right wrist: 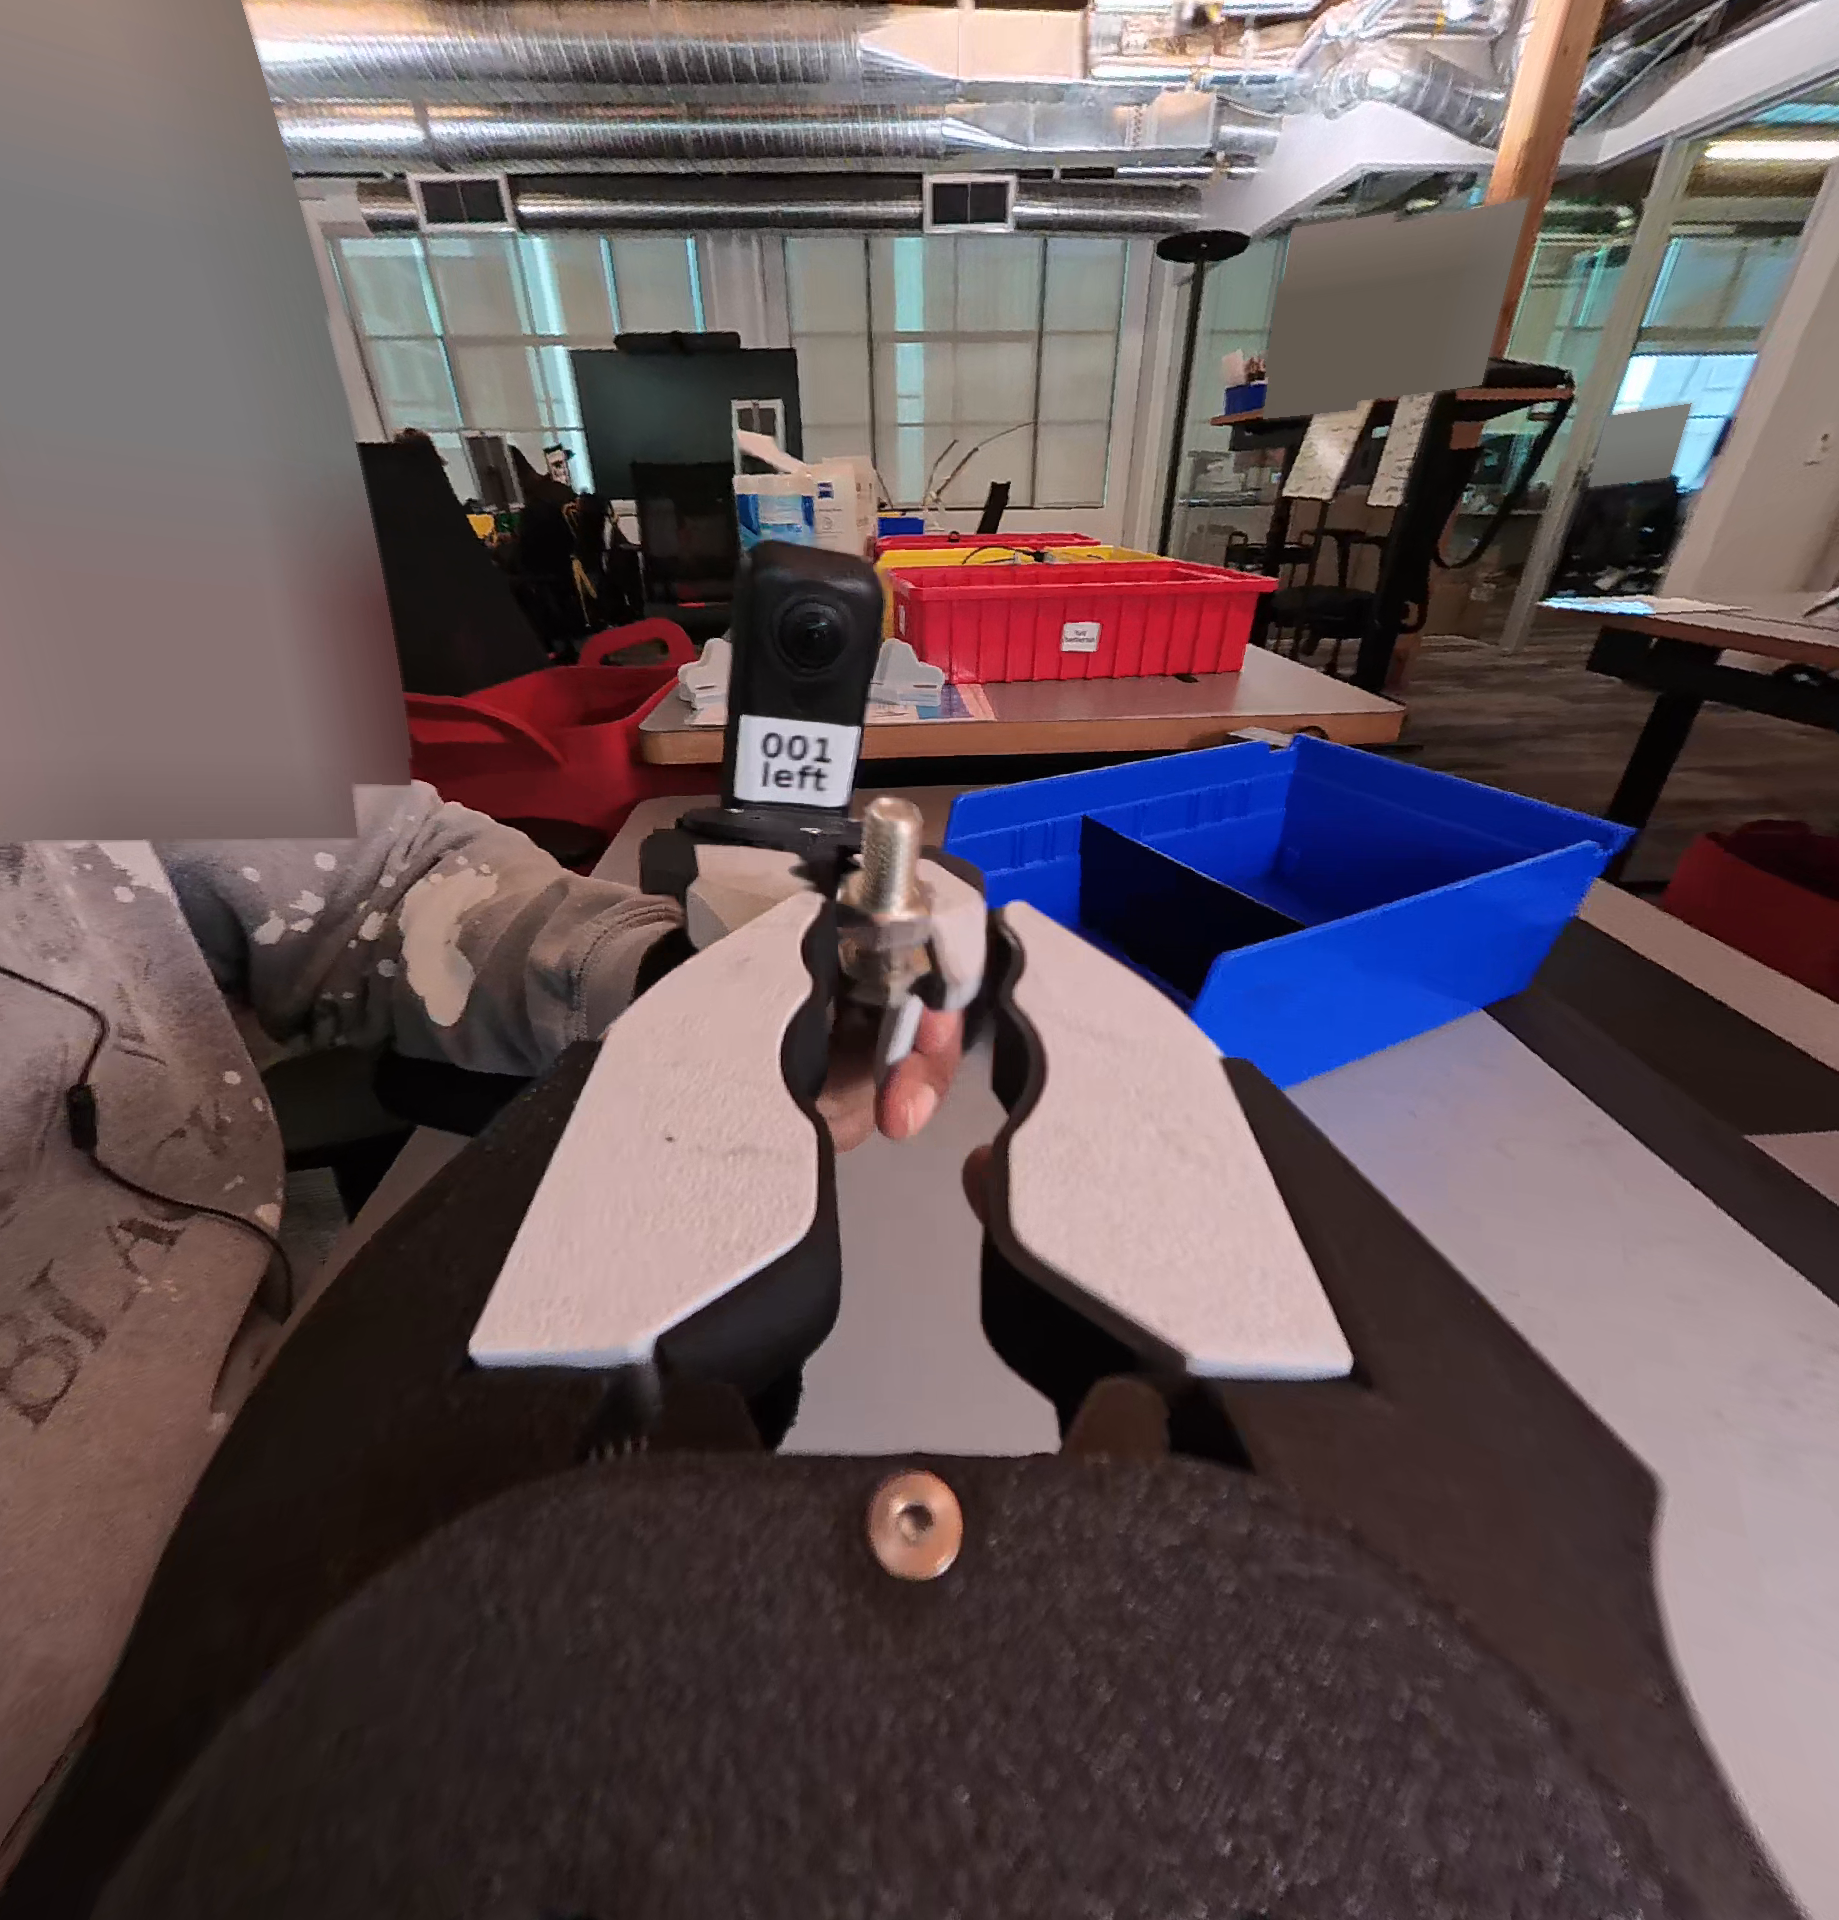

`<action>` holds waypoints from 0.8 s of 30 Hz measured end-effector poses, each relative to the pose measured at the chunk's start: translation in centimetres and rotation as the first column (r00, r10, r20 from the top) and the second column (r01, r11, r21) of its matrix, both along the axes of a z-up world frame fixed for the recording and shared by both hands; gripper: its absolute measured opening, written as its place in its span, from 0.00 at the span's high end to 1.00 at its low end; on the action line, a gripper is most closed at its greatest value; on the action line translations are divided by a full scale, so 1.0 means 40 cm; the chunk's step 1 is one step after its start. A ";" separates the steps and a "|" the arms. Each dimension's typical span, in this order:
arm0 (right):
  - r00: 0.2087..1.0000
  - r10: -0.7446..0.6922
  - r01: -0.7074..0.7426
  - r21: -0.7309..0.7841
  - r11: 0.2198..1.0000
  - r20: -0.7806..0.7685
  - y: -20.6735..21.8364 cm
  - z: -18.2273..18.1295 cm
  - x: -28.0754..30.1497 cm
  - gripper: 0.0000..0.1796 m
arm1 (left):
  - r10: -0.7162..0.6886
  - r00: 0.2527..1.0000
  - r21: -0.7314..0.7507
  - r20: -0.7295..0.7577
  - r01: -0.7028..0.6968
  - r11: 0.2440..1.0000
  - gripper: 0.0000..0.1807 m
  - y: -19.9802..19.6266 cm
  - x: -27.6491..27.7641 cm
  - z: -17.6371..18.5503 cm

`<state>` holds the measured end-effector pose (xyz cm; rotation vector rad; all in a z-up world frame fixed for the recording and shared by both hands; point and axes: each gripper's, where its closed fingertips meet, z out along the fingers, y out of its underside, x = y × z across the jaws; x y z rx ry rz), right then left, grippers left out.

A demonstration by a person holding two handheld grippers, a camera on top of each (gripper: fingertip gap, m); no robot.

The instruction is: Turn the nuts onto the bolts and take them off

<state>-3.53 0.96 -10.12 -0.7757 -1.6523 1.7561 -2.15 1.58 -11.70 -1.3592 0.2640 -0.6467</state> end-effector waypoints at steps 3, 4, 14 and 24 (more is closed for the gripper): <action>0.989 -0.150 0.149 -0.038 0.988 -0.013 0.086 0.014 -0.014 0.94 | -0.004 0.998 0.035 0.061 0.002 0.999 0.90 -0.010 -0.023 0.024; 0.989 -0.147 0.146 -0.054 0.988 -0.008 0.095 0.017 -0.010 0.94 | 0.010 0.998 0.040 0.060 -0.012 0.999 0.90 -0.010 -0.029 0.028; 0.996 -0.079 0.080 -0.060 0.995 0.030 0.014 0.012 -0.022 0.89 | 0.039 0.998 0.034 0.046 -0.041 0.999 0.90 -0.002 -0.029 0.016; 0.997 -0.069 0.072 -0.087 0.994 0.040 -0.005 0.018 -0.028 0.84 | 0.048 0.998 0.027 0.042 -0.049 0.998 0.90 0.001 -0.031 0.010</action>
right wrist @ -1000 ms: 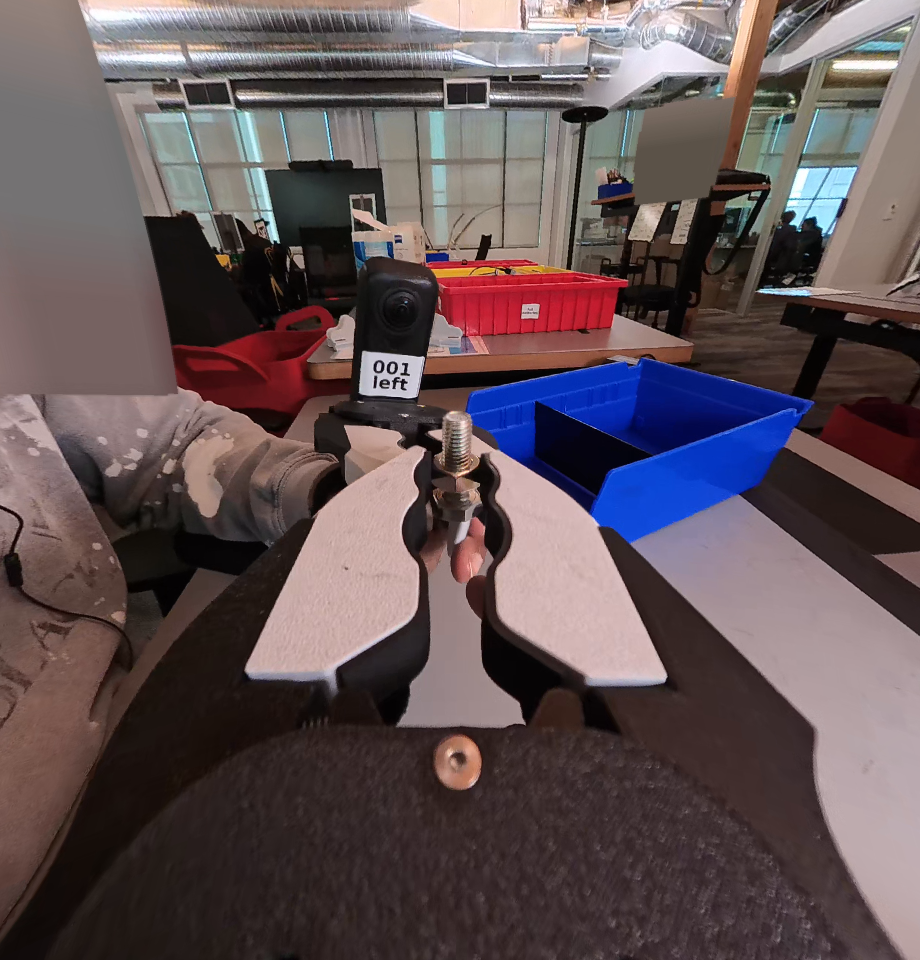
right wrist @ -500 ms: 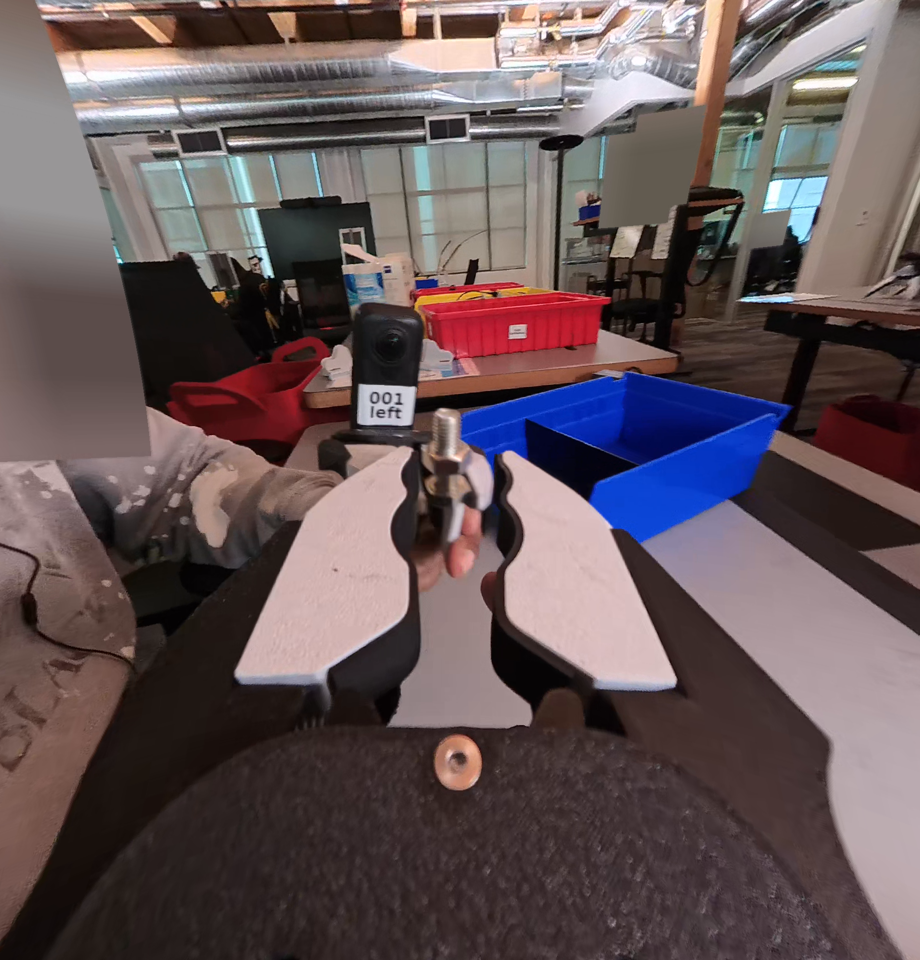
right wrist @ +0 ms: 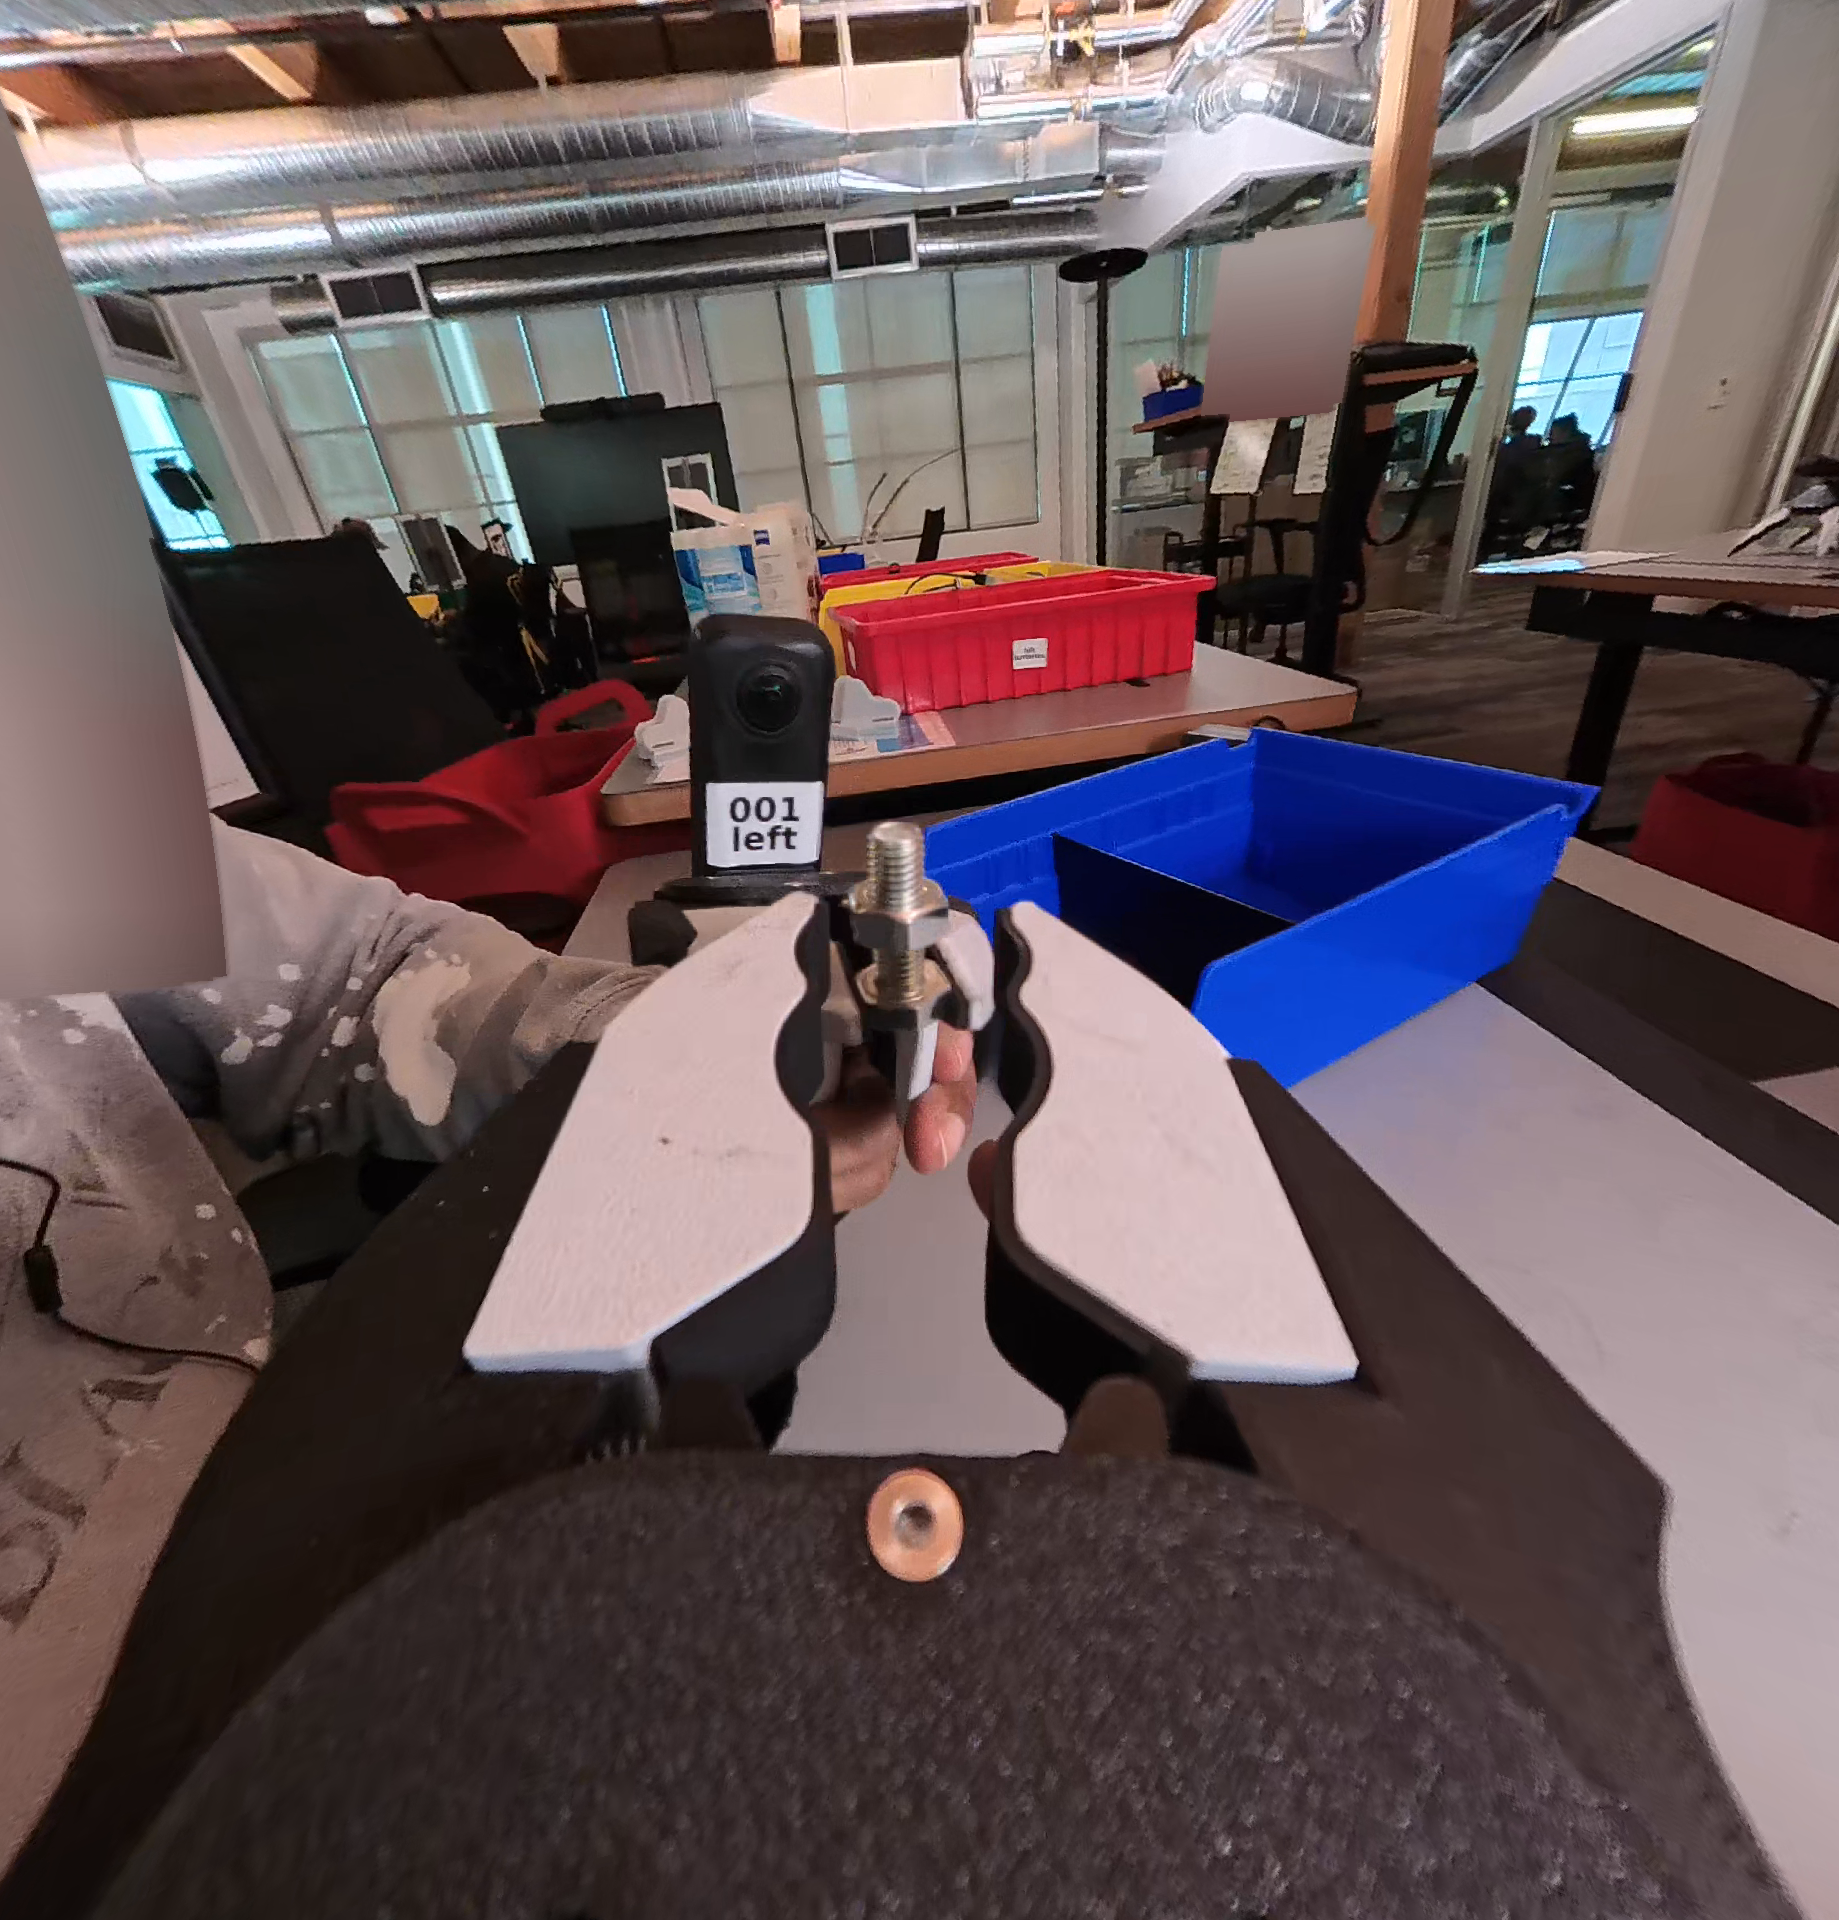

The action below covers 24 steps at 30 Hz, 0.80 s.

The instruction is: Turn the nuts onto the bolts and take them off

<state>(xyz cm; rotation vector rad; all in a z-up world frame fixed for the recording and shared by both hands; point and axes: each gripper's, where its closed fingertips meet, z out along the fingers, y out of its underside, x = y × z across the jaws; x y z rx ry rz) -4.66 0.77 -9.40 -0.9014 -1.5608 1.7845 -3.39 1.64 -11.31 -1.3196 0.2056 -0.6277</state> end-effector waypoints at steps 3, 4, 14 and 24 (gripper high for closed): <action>0.999 -0.051 0.052 -0.026 0.998 0.006 0.043 0.002 -0.004 0.92 | -0.002 1.000 0.017 0.012 0.002 1.000 0.90 -0.006 -0.005 0.010; 0.995 -0.095 0.096 -0.049 0.994 0.003 0.075 0.003 -0.006 0.93 | -0.007 1.000 0.024 0.019 0.007 1.000 0.90 -0.010 -0.008 0.016; 0.998 -0.053 0.053 0.005 0.999 0.021 0.012 -0.001 -0.011 0.83 | 0.021 1.000 0.004 -0.002 -0.021 1.000 0.90 0.000 -0.006 0.003; 0.999 -0.030 0.032 -0.050 0.998 0.039 0.001 0.013 -0.006 0.81 | 0.033 0.999 0.016 -0.005 -0.033 0.999 0.90 -0.001 -0.014 0.008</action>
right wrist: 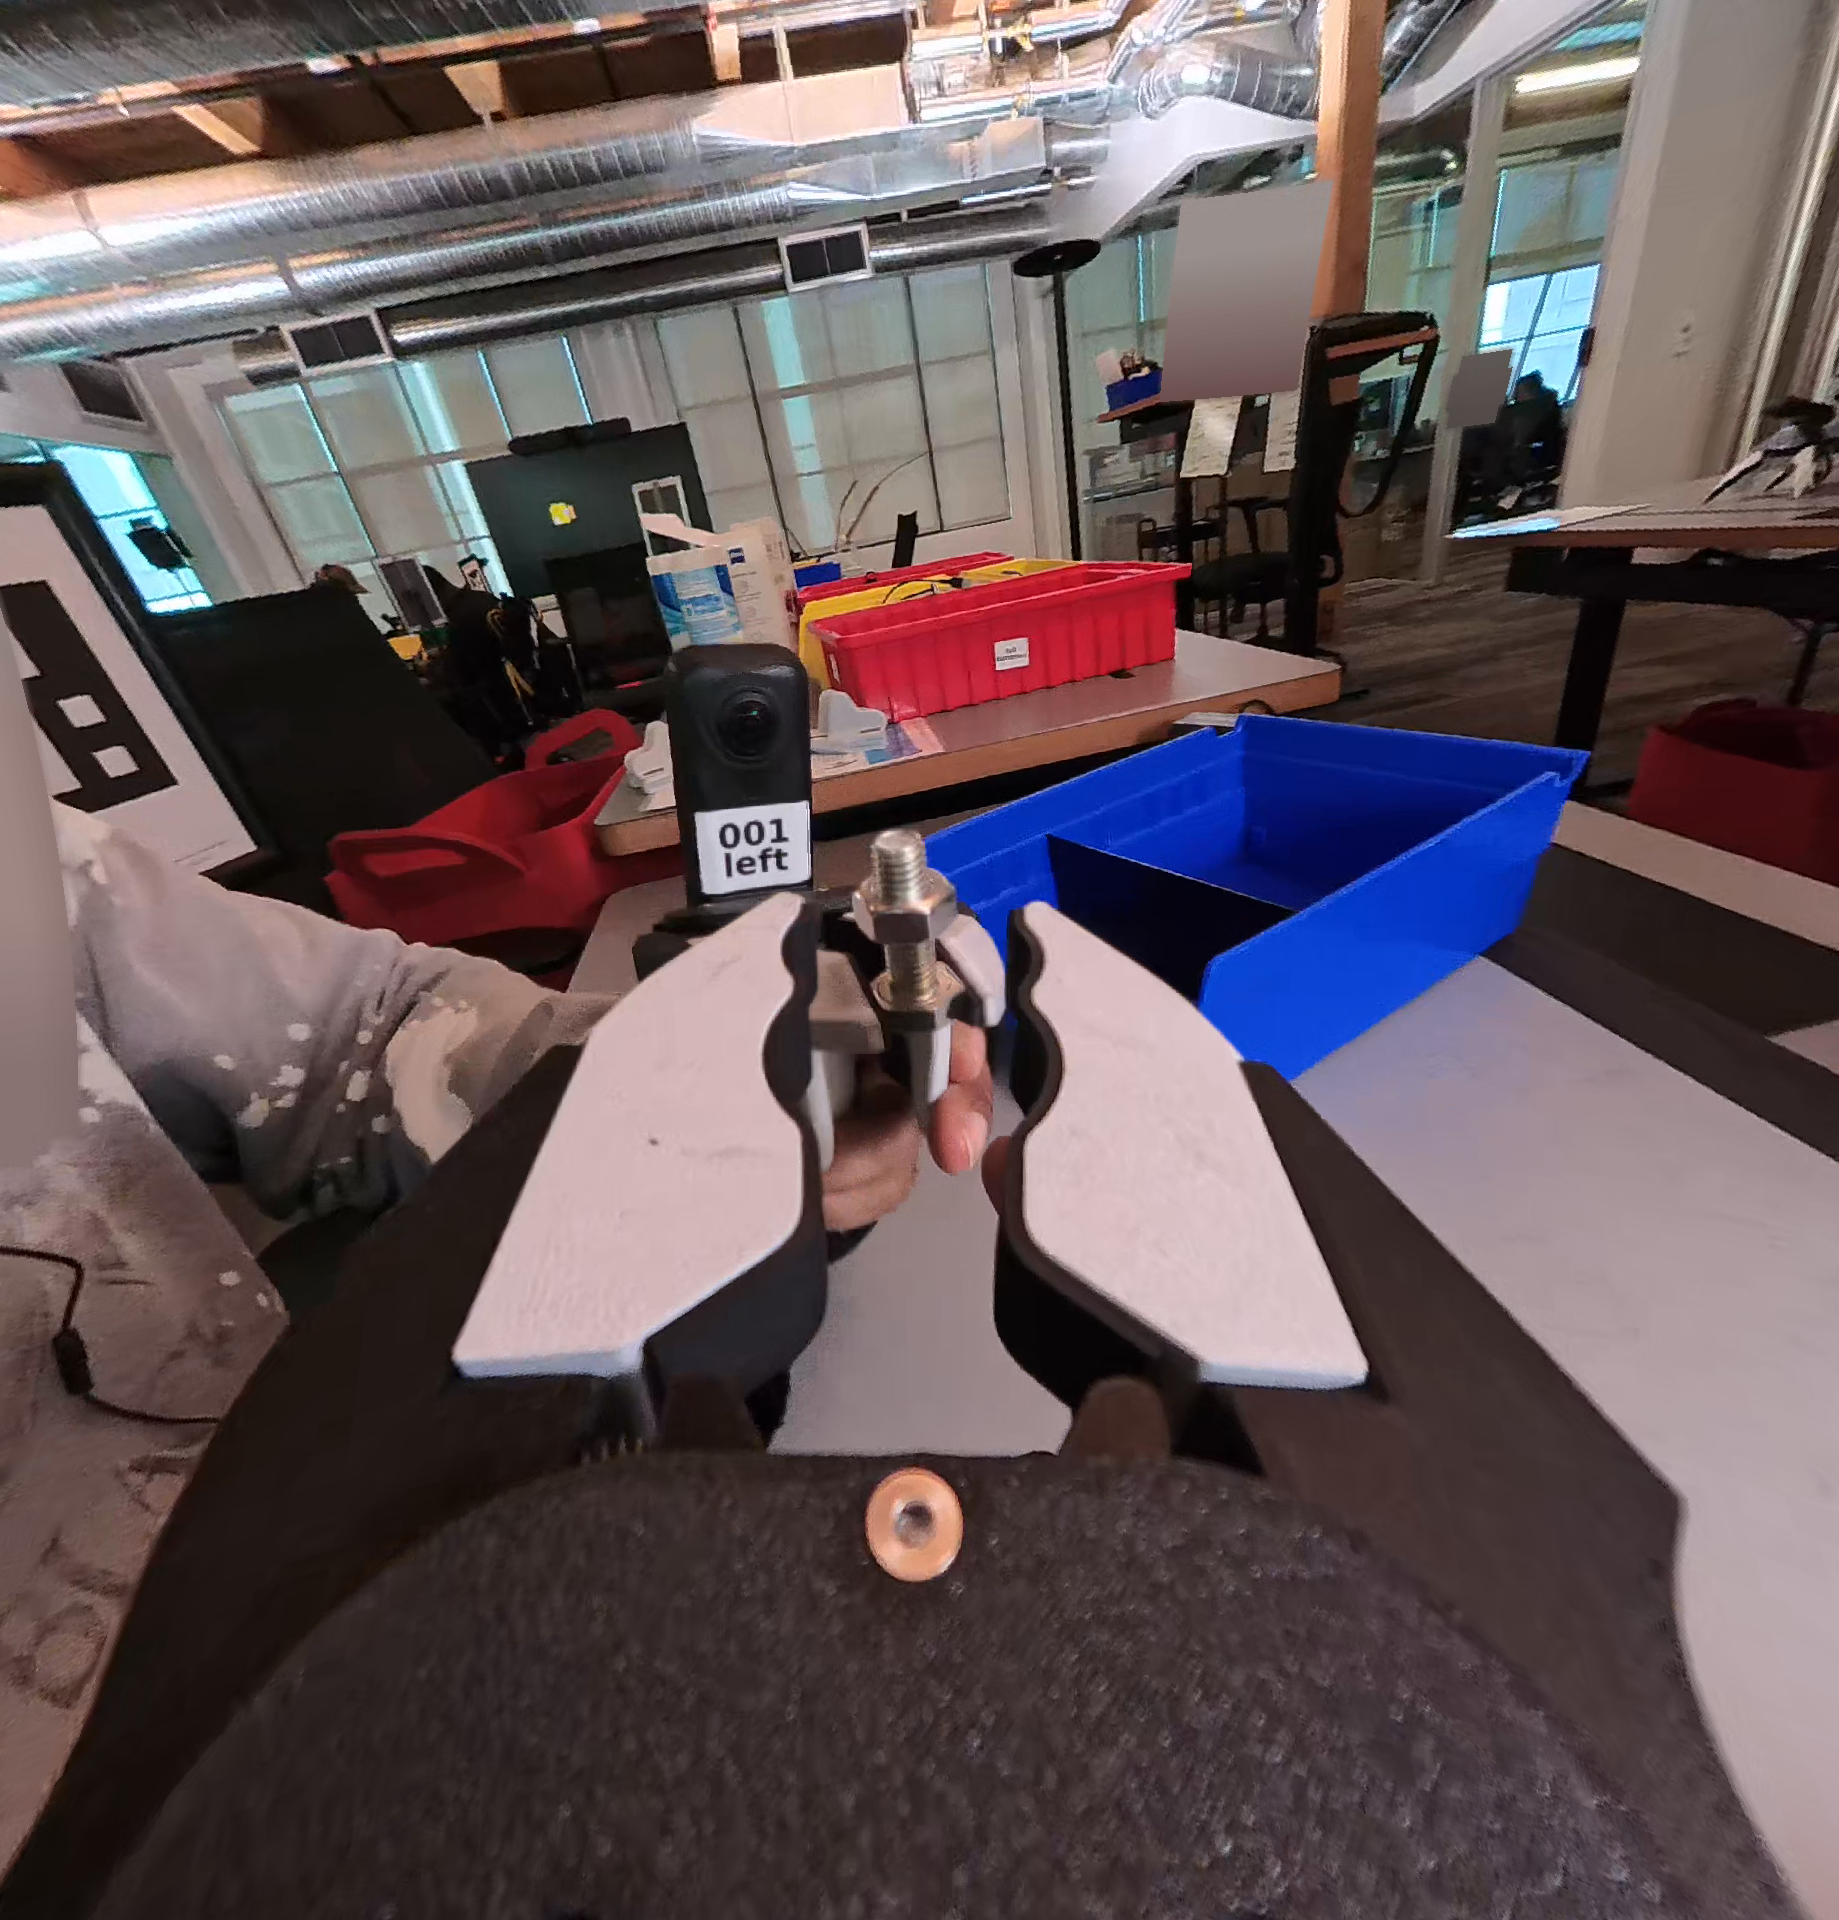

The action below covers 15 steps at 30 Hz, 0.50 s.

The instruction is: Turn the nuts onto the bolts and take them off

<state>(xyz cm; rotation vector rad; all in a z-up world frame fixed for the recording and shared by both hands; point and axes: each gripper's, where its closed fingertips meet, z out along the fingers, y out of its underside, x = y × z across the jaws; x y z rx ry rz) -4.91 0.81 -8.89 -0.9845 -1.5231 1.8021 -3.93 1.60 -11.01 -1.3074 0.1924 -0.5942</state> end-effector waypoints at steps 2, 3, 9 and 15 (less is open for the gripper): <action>1.000 -0.025 0.025 -0.005 1.000 0.017 0.010 -0.005 -0.008 0.81 | -0.001 1.000 0.005 -0.007 0.001 1.000 0.90 -0.002 0.004 0.002; 0.999 -0.029 0.030 -0.015 0.999 0.025 0.021 -0.007 -0.008 0.81 | 0.004 1.000 0.000 -0.007 -0.004 1.000 0.90 -0.001 0.001 0.001; 0.996 -0.082 0.083 -0.030 0.996 0.018 0.069 -0.002 -0.001 0.85 | 0.011 1.000 0.018 0.006 -0.011 1.000 0.90 -0.007 -0.011 0.015; 0.998 -0.053 0.053 -0.016 0.998 0.036 0.019 -0.007 -0.014 0.82 | 0.030 0.999 0.005 -0.013 -0.030 1.000 0.90 0.000 -0.007 0.004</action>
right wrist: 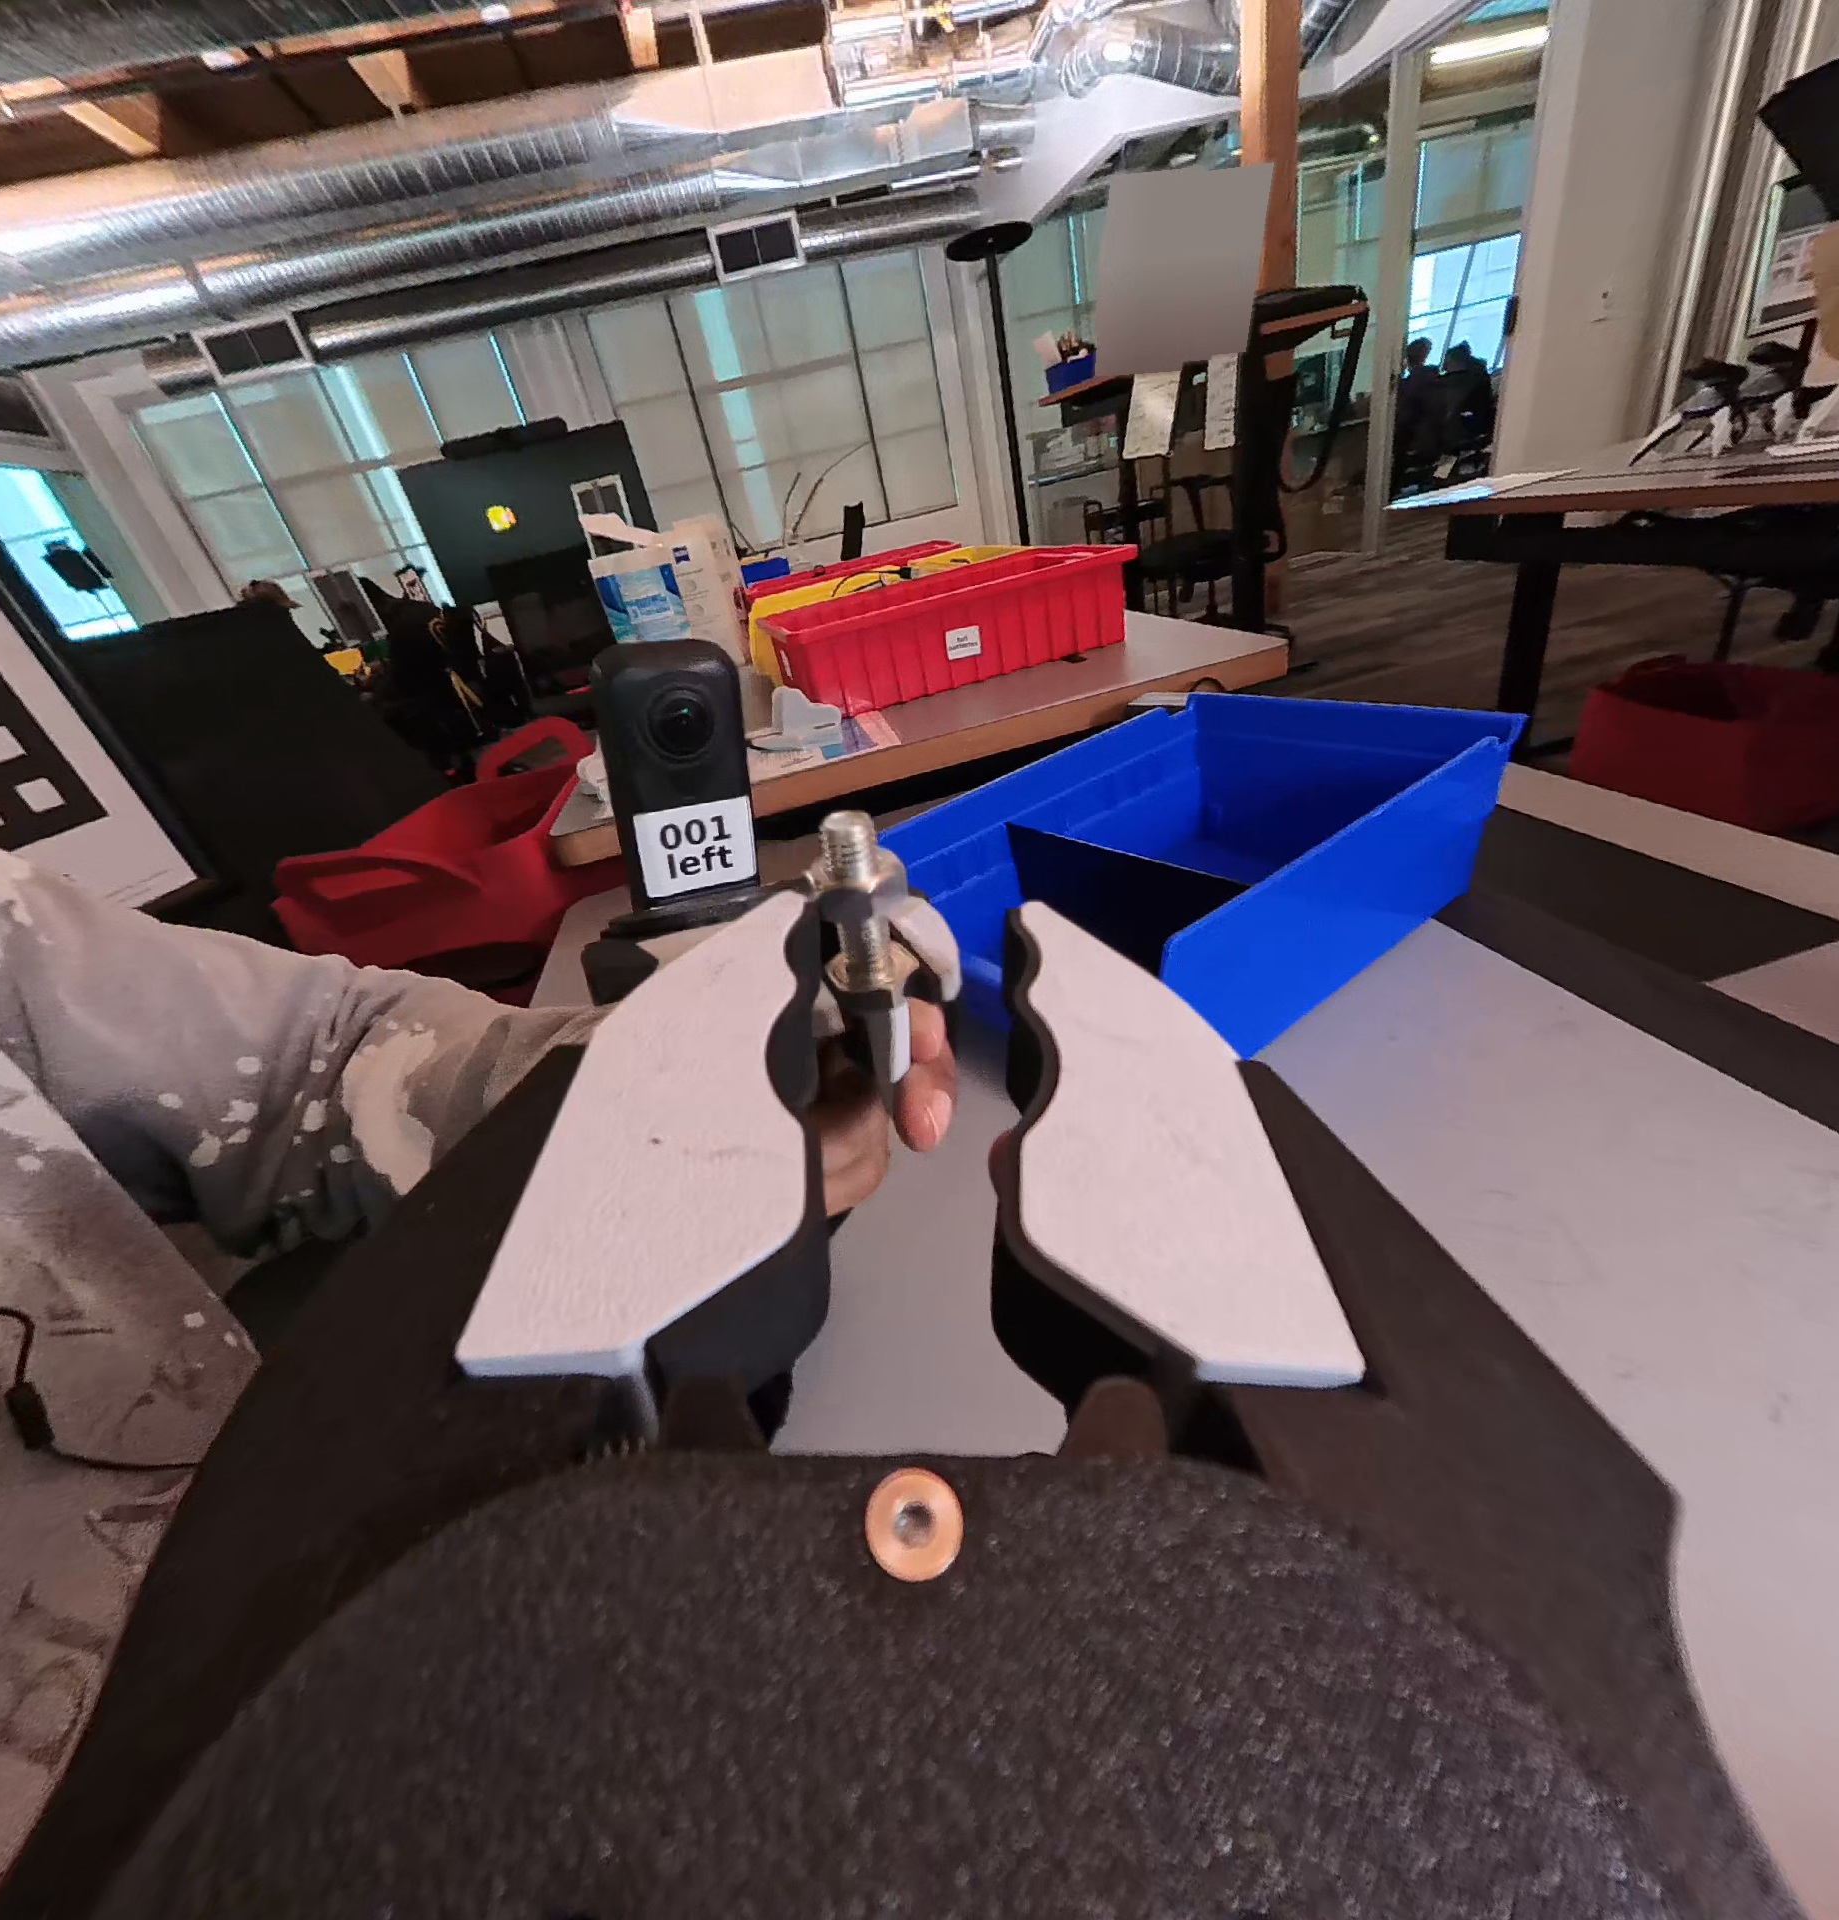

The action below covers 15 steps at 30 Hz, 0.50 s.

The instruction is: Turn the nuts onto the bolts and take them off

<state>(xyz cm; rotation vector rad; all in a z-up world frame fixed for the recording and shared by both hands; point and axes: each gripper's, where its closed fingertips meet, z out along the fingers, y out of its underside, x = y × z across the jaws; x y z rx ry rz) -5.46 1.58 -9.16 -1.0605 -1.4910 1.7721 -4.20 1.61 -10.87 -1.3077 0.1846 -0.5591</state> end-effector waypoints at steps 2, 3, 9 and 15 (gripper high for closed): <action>0.998 -0.064 0.064 -0.058 0.996 0.002 0.051 0.005 -0.002 0.92 | -0.014 1.000 0.020 0.012 0.013 1.000 0.90 -0.008 -0.005 0.011; 0.997 -0.072 0.072 -0.080 0.994 0.001 0.069 0.008 0.002 0.92 | -0.004 1.000 0.022 0.006 0.004 1.000 0.90 -0.009 -0.008 0.014; 1.000 0.013 -0.013 -0.038 0.999 0.000 -0.001 0.011 0.004 0.81 | 0.007 1.000 -0.003 0.001 -0.007 1.000 0.90 0.002 -0.007 -0.002; 0.995 -0.101 0.103 -0.101 0.990 0.024 0.074 0.005 -0.008 0.90 | -0.002 1.000 0.013 0.018 0.002 1.000 0.90 -0.006 -0.013 0.010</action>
